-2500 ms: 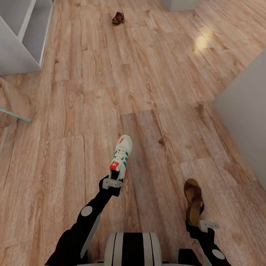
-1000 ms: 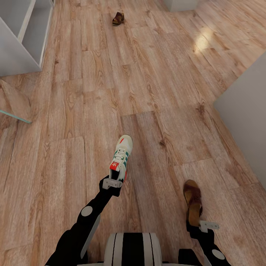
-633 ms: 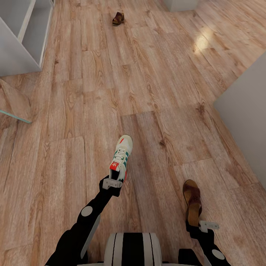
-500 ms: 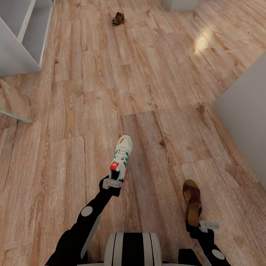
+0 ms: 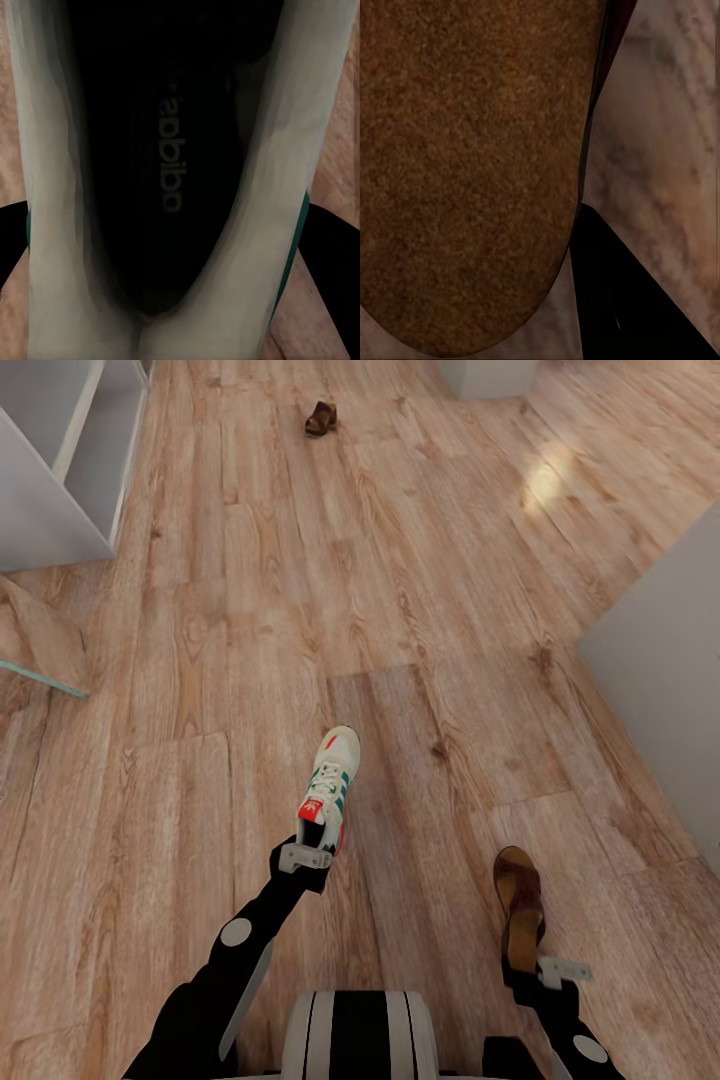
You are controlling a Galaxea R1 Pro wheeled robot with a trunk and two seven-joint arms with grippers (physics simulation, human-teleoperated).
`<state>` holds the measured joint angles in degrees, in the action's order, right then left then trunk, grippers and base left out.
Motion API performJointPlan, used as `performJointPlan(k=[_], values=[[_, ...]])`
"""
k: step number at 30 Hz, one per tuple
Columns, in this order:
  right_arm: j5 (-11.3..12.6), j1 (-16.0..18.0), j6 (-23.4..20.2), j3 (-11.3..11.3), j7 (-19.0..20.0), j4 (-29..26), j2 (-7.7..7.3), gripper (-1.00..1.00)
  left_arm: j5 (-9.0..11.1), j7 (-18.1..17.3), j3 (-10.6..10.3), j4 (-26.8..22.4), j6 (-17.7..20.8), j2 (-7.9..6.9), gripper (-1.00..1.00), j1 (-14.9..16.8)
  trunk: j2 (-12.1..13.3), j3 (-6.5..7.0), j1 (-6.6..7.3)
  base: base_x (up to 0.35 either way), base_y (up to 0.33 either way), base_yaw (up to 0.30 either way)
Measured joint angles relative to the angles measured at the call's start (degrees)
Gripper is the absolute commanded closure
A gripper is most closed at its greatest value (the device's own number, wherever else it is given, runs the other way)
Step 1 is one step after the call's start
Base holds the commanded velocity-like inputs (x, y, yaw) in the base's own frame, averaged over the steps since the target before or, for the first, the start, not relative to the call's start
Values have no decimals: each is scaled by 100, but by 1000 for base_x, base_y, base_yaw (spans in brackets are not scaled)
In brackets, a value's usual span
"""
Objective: Pick up the two gym shoes and the two sandals from the corridor floor and place them onto the hallstand (shoe rack) in the corridor, making sure they are on the rack and not on the floor. Arrange them so the two gym shoes are next to each other and the two sandals are next to each other.
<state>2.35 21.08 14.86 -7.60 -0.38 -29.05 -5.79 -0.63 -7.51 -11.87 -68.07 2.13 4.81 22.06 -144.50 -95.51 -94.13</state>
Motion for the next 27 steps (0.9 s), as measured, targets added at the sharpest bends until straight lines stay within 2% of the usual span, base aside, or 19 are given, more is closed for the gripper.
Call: performJointPlan(k=[13, 15, 16, 19, 20, 22, 24, 27], values=[[0, 0, 6, -1, 3, -37, -8, 100, 8, 23, -6, 1, 2, 0, 100, 1, 17, 288, 33, 0, 0, 0], [0, 0, 8, -6, 4, -55, -13, 100, 46, 26, -6, 1, -2, -2, 100, 0, 20, 332, 39, 0, 0, 0], [1, 0, 12, -6, 2, -89, -4, 100, 127, 17, -9, 0, 1, -17, 100, 0, 21, 355, 41, 0, 0, 0], [5, 0, 11, -8, 1, -158, -2, 100, 131, 27, -10, 1, 9, -29, 100, 0, 25, 421, 49, 0, 0, 0], [2, 1, 10, 4, 1, -244, 23, 100, 130, 52, 108, 91, 239, -166, 100, -110, 27, 443, 51, 0, 0, 0], [2, 0, 9, 6, 1, -255, 31, 100, 133, 64, 274, 158, 320, -274, 100, -245, 30, 489, 56, 0, 0, -8], [-2, -1, 9, 7, 0, -255, 26, 100, 131, 74, 531, 242, 330, -340, 100, -412, 32, 542, 62, 0, 0, -46], [-10, -1, 9, 12, 8, -263, 7, 100, 134, 69, 809, 389, 323, -368, 100, -583, 36, 628, 70, 0, 0, -69]])
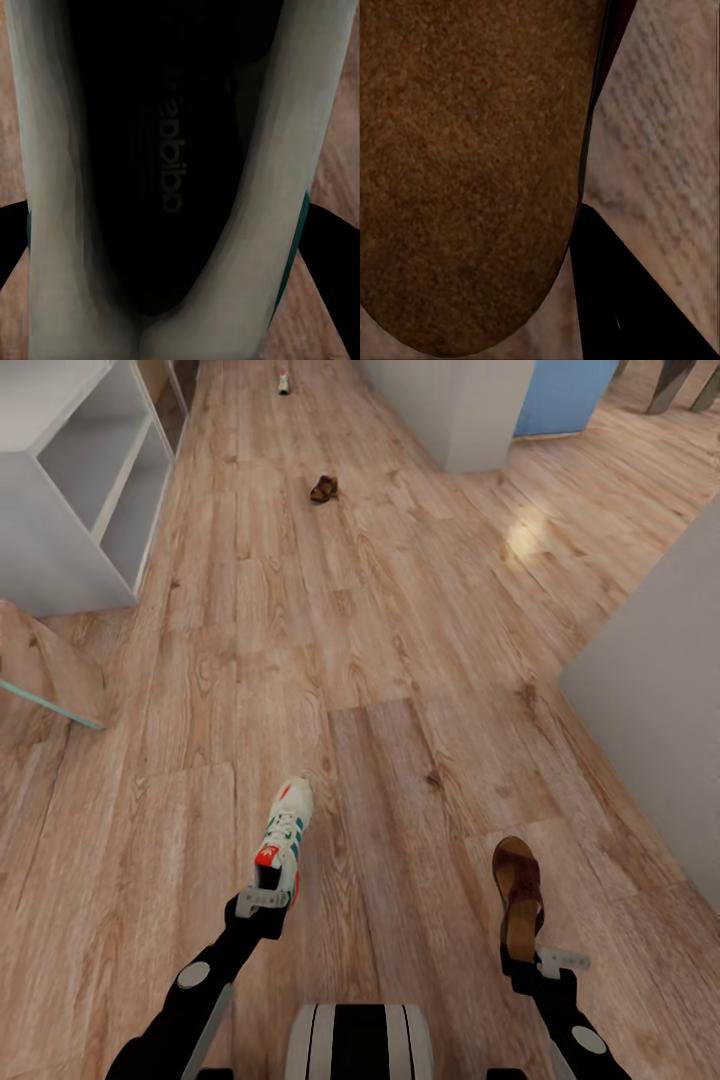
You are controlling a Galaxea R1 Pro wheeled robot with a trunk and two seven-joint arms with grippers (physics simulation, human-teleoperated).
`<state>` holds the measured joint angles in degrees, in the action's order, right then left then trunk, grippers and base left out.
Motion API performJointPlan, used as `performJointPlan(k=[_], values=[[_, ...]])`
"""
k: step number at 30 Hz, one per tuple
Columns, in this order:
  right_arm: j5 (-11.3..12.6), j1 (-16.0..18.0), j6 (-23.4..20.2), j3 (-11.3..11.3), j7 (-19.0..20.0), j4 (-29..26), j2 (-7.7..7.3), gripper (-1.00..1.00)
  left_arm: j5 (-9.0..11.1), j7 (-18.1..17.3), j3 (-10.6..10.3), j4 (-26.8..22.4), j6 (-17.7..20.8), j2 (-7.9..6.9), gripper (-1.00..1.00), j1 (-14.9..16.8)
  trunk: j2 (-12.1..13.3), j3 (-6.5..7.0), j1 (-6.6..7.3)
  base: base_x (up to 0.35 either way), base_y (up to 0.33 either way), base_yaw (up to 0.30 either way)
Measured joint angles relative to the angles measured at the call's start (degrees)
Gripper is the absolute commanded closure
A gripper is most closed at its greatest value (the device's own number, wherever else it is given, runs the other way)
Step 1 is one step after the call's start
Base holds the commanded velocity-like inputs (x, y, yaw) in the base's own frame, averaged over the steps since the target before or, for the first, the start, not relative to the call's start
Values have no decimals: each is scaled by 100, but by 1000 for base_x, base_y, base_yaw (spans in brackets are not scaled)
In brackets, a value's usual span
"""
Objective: Pick up the two gym shoes and the two sandals from the corridor floor and place them onto the hallstand (shoe rack) in the corridor, making sure they are on the rack and not on the floor. Arrange them so the two gym shoes are next to each other and the two sandals are next to each other.
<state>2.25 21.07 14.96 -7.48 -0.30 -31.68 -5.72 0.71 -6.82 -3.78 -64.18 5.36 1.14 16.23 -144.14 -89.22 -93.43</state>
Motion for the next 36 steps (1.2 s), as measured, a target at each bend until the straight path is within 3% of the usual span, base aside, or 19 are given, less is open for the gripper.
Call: performJointPlan(k=[5, 7, 15, 20, 23, 28, 29, 32, 36], values=[[-26, 0, 1, 8, 13, -15, -31, 100, -11, -12, 395, 443, -61, -21, 100, -184, 7, 152, 13, 0, 0, -83], [-41, 0, -1, 15, 15, -14, -52, 100, -13, -5, 505, 724, -248, -36, 100, -230, 9, 213, 18, 0, 0, -85], [-436, -75, 200, 44, 17, 23, -86, 100, 2, 16, 739, 2117, -1667, -101, 100, -284, 20, 460, 39, 0, 0, -82], [-534, -369, 804, 44, 15, 91, -85, 100, 15, 31, 762, 2868, -2373, -119, 100, -296, 27, 615, 51, 0, 0, -81], [-538, -552, 1028, 43, 11, 152, -82, 100, 23, 106, 774, 3000, -2546, -124, 100, -399, 31, 709, 59, 0, 0, -81], [-545, -768, 1330, 48, 42, 468, -79, 100, 34, 291, 1043, 2974, -3011, -112, 100, -832, 37, 864, 72, 0, 0, -55], [-556, -801, 1694, 60, 49, 829, -67, 100, 34, 305, 1092, 3011, -3136, -109, 100, -889, 39, 894, 74, 0, 0, -5], [-548, -816, 2044, 59, 41, 1206, -33, 100, 26, 308, 1105, 3035, -3180, -111, 100, -903, 43, 989, 82, 0, 0, -1], [-538, -817, 2090, 54, 12, 1270, -22, 100, 19, 308, 1112, 3038, -3179, -116, 100, -905, 48, 1113, 93, 0, 0, 0]])
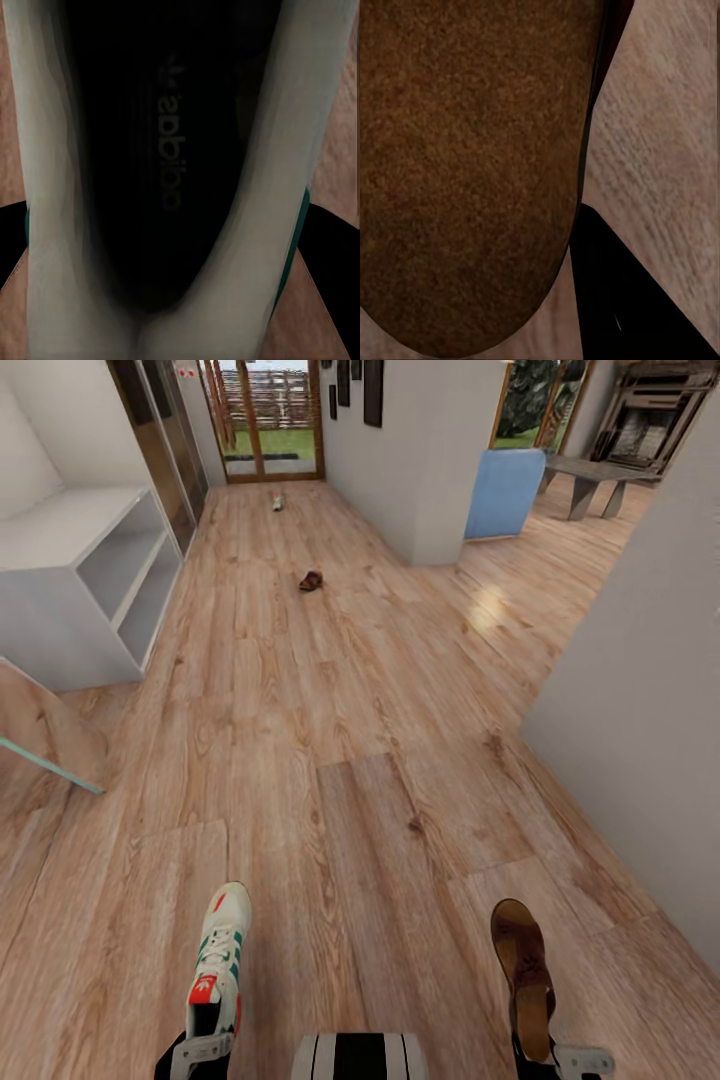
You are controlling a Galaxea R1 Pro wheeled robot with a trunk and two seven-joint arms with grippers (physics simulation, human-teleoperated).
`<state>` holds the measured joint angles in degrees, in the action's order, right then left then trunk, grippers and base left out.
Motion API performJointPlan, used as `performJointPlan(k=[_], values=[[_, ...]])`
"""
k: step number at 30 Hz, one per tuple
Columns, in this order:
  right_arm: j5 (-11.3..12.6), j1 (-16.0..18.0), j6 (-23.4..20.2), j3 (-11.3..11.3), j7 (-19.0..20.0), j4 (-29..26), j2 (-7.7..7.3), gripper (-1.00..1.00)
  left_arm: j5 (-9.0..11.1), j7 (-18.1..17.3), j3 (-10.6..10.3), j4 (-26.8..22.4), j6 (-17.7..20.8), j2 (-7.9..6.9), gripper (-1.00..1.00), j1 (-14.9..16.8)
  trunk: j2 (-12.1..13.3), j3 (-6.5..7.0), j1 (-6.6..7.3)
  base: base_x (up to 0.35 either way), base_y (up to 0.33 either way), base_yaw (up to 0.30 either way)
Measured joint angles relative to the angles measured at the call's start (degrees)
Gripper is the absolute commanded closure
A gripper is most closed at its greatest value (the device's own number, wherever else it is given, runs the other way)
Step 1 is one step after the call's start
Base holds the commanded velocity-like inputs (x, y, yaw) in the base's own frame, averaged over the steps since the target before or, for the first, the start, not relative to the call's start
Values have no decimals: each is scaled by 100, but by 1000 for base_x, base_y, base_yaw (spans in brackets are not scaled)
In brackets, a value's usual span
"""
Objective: Pick up the two gym shoes and the two sandals from the corridor floor and place them onto the hallstand (shoe rack) in the corridor, making sure they are on the rack and not on the floor. Arrange them so the two gym shoes are next to each other and the two sandals are next to each other.
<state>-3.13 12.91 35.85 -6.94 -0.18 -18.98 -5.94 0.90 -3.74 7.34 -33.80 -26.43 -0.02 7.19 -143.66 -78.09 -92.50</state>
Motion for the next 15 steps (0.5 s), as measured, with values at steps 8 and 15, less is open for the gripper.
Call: performJointPlan(k=[8, 15], values=[[0, 3, 3, -3, -10, 3, 3, 100, -23, 0, -1, 0, 3, 2, 100, 0, 11, 249, 21, 0, 0, 0], [0, -1, 3, -3, -9, 11, 3, 100, -27, 0, -8, 7, 3, 6, 100, 0, 20, 467, 39, 0, 0, 0]])
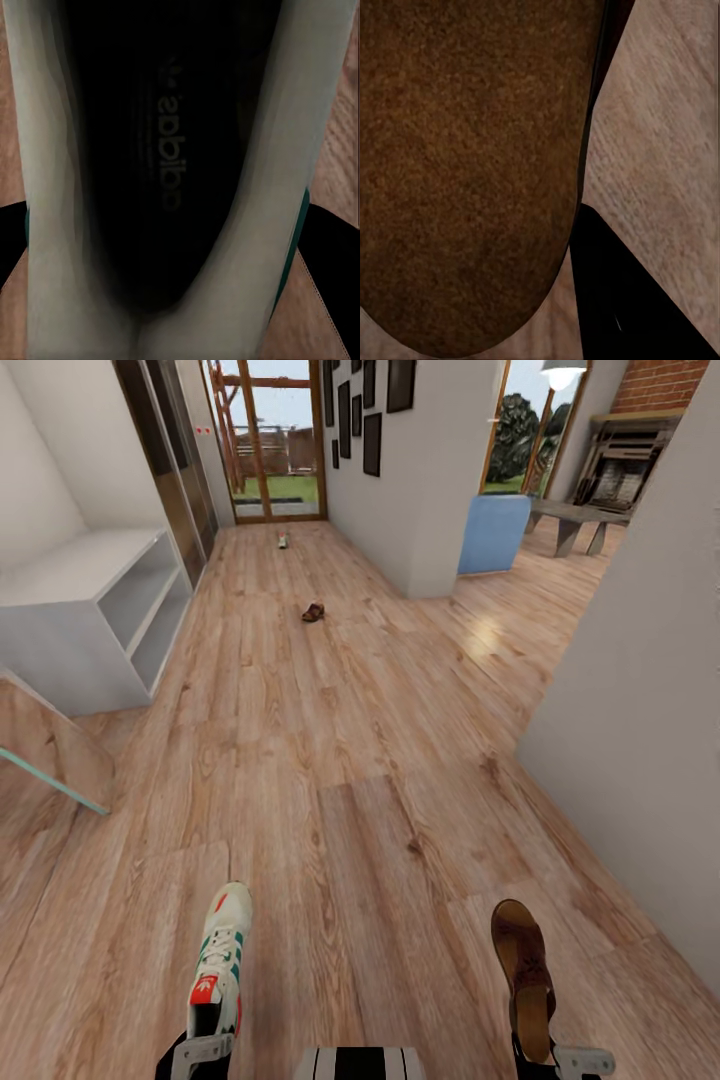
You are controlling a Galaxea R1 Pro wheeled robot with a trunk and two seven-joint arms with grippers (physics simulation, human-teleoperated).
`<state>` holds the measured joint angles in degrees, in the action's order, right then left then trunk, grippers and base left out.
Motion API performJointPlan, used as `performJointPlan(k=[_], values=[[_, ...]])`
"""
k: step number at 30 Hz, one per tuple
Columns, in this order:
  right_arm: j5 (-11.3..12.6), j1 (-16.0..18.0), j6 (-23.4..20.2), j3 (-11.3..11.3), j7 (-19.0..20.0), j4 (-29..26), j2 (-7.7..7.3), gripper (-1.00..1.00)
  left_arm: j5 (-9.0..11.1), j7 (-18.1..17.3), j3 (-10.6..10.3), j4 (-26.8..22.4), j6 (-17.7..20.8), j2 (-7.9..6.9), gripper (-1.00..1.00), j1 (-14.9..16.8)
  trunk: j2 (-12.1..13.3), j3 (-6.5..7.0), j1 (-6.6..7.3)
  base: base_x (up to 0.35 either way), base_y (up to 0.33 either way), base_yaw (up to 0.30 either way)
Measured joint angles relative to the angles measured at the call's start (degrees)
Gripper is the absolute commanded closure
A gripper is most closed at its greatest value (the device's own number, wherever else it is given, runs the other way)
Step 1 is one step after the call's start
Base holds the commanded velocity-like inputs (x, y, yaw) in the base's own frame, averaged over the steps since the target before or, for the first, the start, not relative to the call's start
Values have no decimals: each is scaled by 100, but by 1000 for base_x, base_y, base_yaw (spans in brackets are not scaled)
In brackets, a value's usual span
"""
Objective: Pick up the two gym shoes and the two sandals from the corridor floor and place them onto the hallstand (shoe rack) in the corridor, making sure they are on the rack and not on the floor. Arrange them so the two gym shoes are next to each other and the two sandals are next to each other.
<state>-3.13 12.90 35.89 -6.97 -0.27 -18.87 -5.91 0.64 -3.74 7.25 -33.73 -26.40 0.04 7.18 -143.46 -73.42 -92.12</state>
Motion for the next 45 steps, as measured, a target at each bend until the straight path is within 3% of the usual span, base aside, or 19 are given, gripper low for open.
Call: performJointPlan(k=[17, 45], values=[[-13, 0, 0, 8, 20, 7, 0, 100, -2, 0, -1, 27, 0, 2, 100, 0, 23, 529, 44, 0, 0, 0], [-23, -1, -8, 12, 24, 10, 17, 100, 0, 0, -1, 37, 0, 2, 100, 0, 1145, 1284, 658, 0, 0, 0]])
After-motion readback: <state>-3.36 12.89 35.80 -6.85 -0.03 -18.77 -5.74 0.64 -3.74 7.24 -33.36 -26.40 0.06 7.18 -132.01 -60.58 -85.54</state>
